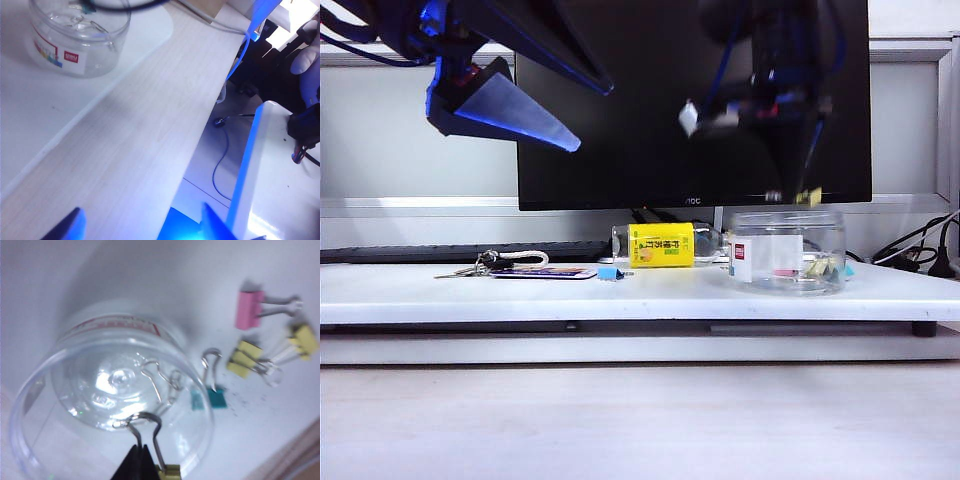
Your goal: Take the clips out of the round transparent plastic box and place them on the table.
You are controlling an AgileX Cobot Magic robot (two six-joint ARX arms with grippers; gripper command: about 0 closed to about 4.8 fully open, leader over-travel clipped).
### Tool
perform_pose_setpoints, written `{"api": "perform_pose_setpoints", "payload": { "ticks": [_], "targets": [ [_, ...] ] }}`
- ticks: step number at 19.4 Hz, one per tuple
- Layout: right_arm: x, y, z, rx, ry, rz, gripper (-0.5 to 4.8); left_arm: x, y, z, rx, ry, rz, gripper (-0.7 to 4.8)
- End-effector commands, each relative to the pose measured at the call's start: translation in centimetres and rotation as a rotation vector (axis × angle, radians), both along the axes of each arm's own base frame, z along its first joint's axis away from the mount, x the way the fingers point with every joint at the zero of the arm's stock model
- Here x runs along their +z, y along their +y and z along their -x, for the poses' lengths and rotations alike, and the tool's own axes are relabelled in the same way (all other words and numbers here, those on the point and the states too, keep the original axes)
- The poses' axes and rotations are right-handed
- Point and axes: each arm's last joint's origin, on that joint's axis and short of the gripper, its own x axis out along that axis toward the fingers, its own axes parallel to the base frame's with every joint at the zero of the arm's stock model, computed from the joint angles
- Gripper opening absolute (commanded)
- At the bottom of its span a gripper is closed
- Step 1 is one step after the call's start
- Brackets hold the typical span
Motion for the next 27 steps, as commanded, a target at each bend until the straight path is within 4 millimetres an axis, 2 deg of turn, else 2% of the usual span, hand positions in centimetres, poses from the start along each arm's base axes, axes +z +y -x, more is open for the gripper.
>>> {"api": "perform_pose_setpoints", "payload": {
  "ticks": [1,6,9,10,16,19,22,25,27],
  "targets": [
    [1.7,-1.7,0.3,-0.055,-0.071,0.031,-0.01,0.2,0.0,0.0,-0.006,-0.004,0.004,3.08],
    [1.8,-6.1,-1.5,-0.229,-0.073,-0.016,-0.01,0.4,-0.1,-0.1,-0.003,-0.025,0.02,3.08],
    [1.4,-7.5,-2.8,-0.26,-0.086,-0.13,-0.01,0.6,-0.2,-0.2,0.003,-0.048,0.034,3.08],
    [0.7,-8.0,-3.7,-0.268,-0.077,-0.178,-0.01,0.6,-0.2,-0.3,0.009,-0.062,0.038,3.08],
    [-4.2,-7.3,-6.7,-0.267,-0.01,-0.168,-0.01,0.6,-0.1,-0.6,0.093,-0.096,-0.014,3.08],
    [-4.6,-7.7,-7.1,-0.258,-0.023,-0.133,-0.01,0.6,-0.1,-0.6,0.095,-0.093,-0.012,3.08],
    [-4.6,-9.1,-7.3,-0.305,-0.041,-0.052,-0.01,0.6,-0.1,-0.6,0.099,-0.093,-0.013,3.08],
    [-4.7,-10.3,-7.2,-0.353,-0.009,-0.086,0.02,0.6,-0.1,-0.6,0.099,-0.093,-0.013,3.08],
    [-4.7,-10.4,-7.2,-0.35,0.016,-0.146,0.33,0.6,-0.1,-0.6,0.099,-0.096,-0.011,3.08]
  ]
}}
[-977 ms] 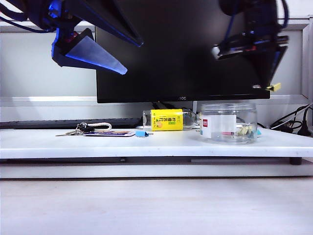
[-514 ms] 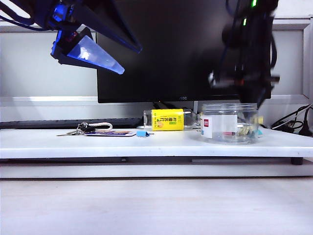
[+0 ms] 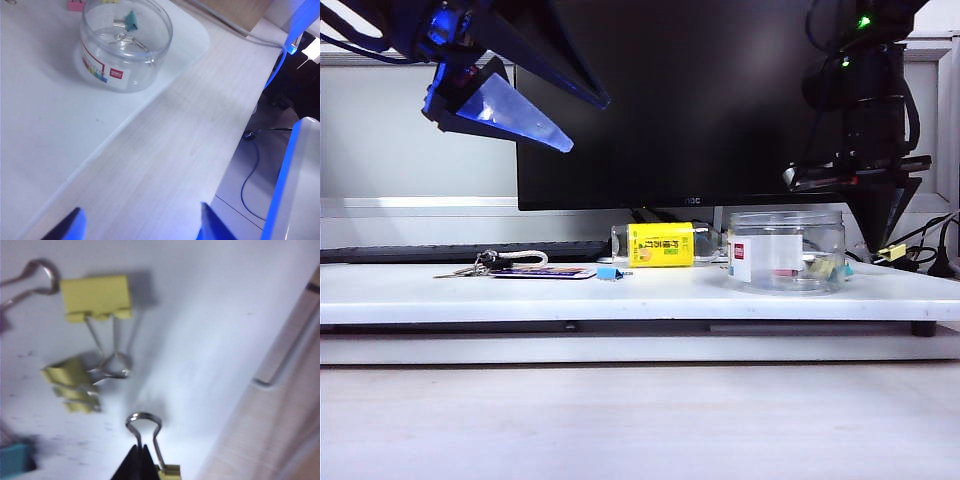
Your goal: Take the clips out of the round transparent plastic box and place them on the table.
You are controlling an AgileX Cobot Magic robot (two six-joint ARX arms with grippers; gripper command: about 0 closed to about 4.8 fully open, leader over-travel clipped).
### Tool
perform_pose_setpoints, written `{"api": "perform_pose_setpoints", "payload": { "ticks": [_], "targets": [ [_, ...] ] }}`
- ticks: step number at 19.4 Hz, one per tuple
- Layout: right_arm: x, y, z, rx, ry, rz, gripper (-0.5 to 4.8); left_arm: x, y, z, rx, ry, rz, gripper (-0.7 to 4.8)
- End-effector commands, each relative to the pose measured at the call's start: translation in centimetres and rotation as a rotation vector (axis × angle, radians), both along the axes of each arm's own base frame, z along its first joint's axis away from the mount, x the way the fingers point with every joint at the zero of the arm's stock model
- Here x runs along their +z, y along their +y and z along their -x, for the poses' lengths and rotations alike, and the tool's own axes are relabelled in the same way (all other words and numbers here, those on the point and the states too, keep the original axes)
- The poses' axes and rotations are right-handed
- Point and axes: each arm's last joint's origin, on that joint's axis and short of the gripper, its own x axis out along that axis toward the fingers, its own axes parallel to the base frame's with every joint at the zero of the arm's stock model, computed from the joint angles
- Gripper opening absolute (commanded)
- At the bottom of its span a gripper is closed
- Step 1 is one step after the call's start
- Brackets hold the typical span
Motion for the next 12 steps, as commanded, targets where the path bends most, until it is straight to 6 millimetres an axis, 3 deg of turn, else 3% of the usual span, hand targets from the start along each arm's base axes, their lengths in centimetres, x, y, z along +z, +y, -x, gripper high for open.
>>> {"api": "perform_pose_setpoints", "payload": {
  "ticks": [1,7,12],
  "targets": [
    [0.2,0.3,0.1,0.006,0.011,-0.097,0.41,0.3,-0.1,-0.1,-0.001,-0.021,0.014,3.08],
    [0.9,0.3,0.6,0.015,0.027,-0.147,0.59,0.7,-0.1,-0.1,0.016,-0.018,0.043,3.08],
    [6.3,0.2,2.9,0.049,-0.136,-0.247,0.59,6.0,2.7,1.7,0.077,-0.266,0.237,3.08]
  ]
}}
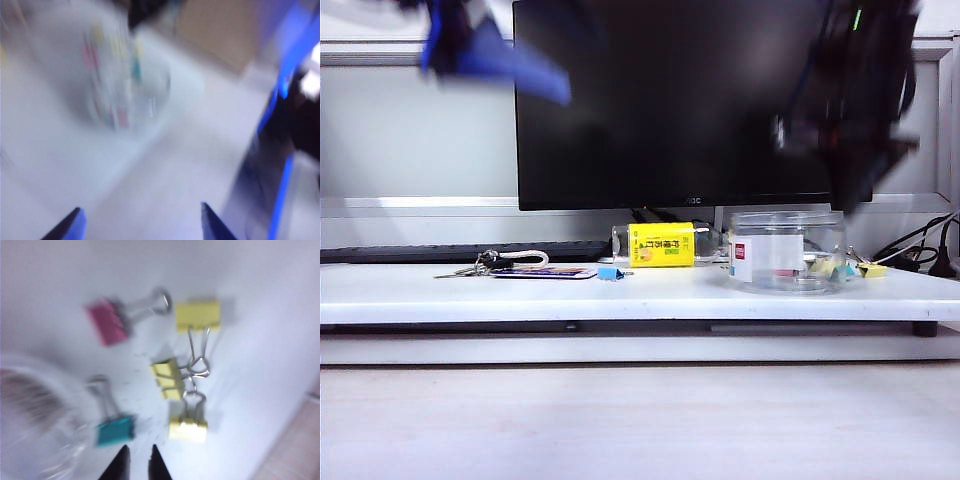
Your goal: Take the clips out of the round transparent plastic box and place them on the table.
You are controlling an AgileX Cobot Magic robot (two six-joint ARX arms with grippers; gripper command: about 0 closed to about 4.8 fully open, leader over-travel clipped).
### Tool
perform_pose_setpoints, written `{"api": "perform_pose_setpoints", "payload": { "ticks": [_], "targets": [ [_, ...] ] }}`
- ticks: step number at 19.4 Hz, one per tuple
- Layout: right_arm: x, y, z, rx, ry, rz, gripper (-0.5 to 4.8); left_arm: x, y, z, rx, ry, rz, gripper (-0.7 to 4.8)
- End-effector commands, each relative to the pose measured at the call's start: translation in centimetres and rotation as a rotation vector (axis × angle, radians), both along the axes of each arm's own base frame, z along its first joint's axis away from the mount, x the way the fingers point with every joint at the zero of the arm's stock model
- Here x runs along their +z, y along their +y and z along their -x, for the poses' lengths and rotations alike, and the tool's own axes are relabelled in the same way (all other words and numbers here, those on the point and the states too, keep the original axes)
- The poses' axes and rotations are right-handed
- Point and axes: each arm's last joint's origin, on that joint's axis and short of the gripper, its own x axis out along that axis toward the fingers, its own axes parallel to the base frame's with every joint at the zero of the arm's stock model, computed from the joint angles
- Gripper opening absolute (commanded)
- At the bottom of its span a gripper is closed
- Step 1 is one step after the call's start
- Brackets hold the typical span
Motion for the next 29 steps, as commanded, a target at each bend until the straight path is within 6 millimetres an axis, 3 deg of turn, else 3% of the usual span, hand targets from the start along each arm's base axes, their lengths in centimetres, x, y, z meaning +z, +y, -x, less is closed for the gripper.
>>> {"api": "perform_pose_setpoints", "payload": {
  "ticks": [1,5,6,10,13,18,22,26,29],
  "targets": [
    [4.9,-0.1,2.2,0.009,-0.17,-0.1,0.59,5.2,3.1,2.5,0.057,-0.272,0.166,3.08],
    [11.9,0.2,6.6,0.107,-0.396,-0.377,0.58,9.9,8.0,8.1,0.172,-0.594,0.319,3.08],
    [14.5,0.4,9.1,0.143,-0.503,-0.394,0.58,10.7,9.5,10.3,0.22,-0.675,0.337,3.08],
    [21.0,-1.1,18.1,0.189,-0.781,-0.424,0.52,9.7,11.7,14.9,0.347,-0.685,0.259,3.08],
    [23.2,-2.5,25.0,0.193,-0.928,-0.421,0.51,8.0,12.2,16.1,0.417,-0.574,0.177,3.08],
    [21.1,-4.1,32.5,0.139,-1.013,-0.358,0.49,7.1,12.4,16.2,0.488,-0.499,0.122,3.07],
    [15.9,-5.5,39.1,0.093,-1.133,-0.327,0.49,7.6,13.1,18.6,0.528,-0.629,0.172,2.63],
    [11.1,-6.2,42.5,0.058,-1.263,-0.365,0.49,6.6,13.7,21.1,0.528,-0.661,0.175,2.63],
    [7.5,-6.3,43.1,0.035,-1.262,-0.399,0.5,5.6,14.0,22.3,0.525,-0.655,0.157,2.63]
  ]
}}
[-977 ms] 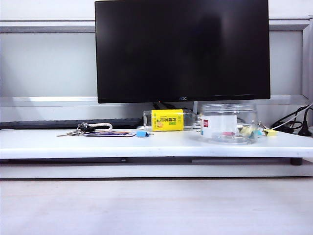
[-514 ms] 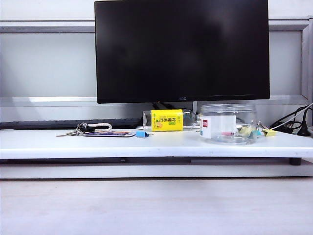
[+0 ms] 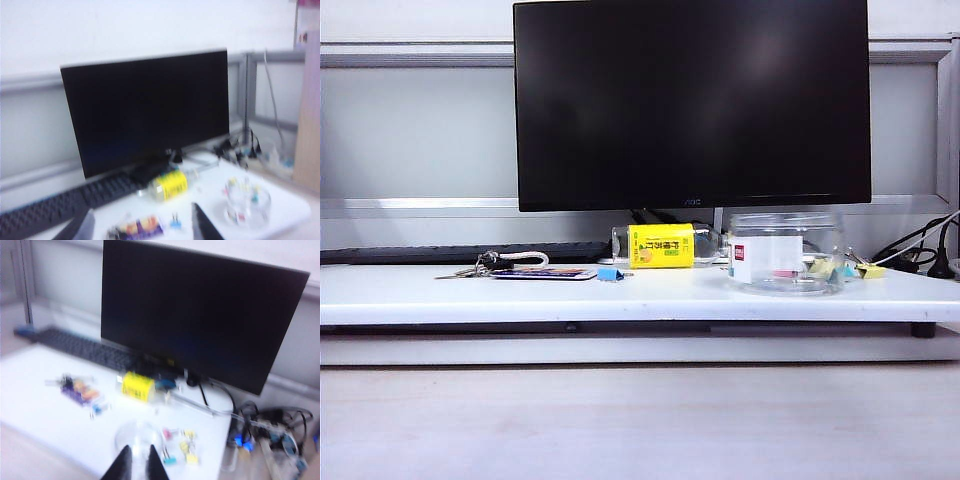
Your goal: Take the clips out of the round transparent plastic box and place them on the table.
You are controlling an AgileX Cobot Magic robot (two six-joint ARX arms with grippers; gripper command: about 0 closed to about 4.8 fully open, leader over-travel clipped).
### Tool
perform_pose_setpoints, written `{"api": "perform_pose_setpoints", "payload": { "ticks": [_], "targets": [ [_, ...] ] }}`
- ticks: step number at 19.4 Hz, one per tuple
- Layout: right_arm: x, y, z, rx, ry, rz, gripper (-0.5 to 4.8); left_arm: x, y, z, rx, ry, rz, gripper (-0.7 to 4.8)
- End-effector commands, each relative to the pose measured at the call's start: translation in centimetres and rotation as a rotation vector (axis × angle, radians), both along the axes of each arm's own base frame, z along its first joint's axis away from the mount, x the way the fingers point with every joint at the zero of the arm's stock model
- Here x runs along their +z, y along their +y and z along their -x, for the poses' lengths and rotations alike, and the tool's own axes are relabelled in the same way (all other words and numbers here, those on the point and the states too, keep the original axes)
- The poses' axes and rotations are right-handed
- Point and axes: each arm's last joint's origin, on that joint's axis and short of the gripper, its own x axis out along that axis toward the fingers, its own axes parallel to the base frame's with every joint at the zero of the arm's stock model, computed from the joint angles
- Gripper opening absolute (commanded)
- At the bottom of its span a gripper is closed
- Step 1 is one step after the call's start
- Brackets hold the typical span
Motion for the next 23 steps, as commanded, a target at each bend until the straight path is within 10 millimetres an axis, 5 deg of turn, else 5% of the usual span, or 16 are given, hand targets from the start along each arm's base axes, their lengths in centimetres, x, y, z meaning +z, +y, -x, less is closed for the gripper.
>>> {"api": "perform_pose_setpoints", "payload": {
  "ticks": [1,4,8,9,12,17,23],
  "targets": [
    [-2.8,0.0,0.0,-0.002,0.008,-0.032,0.5,-1.0,0.2,0.9,0.002,0.014,-0.016,2.56],
    [-5.4,0.1,-0.6,0.004,0.051,-0.047,0.5,-2.2,0.4,1.4,0.004,0.047,-0.024,1.34],
    [-7.2,0.4,-1.9,0.001,0.113,-0.038,0.49,-3.7,0.3,0.9,0.013,0.178,-0.058,0.99],
    [-7.8,0.5,-2.6,0.001,0.13,-0.035,0.48,-4.1,0.2,0.7,0.014,0.2,-0.064,0.44],
    [-9.1,0.7,-3.7,-0.001,0.178,-0.026,-0.01,-4.9,0.0,-0.3,0.02,0.222,-0.067,0.36],
    [-10.5,0.9,-5.2,-0.002,0.197,-0.03,-0.01,-8.0,-0.5,-3.1,0.09,0.344,-0.062,0.25],
    [-10.7,1.2,-6.4,0.004,0.095,-0.049,-0.01,-7.9,-0.7,-4.1,0.111,0.288,0.016,0.25]
  ]
}}
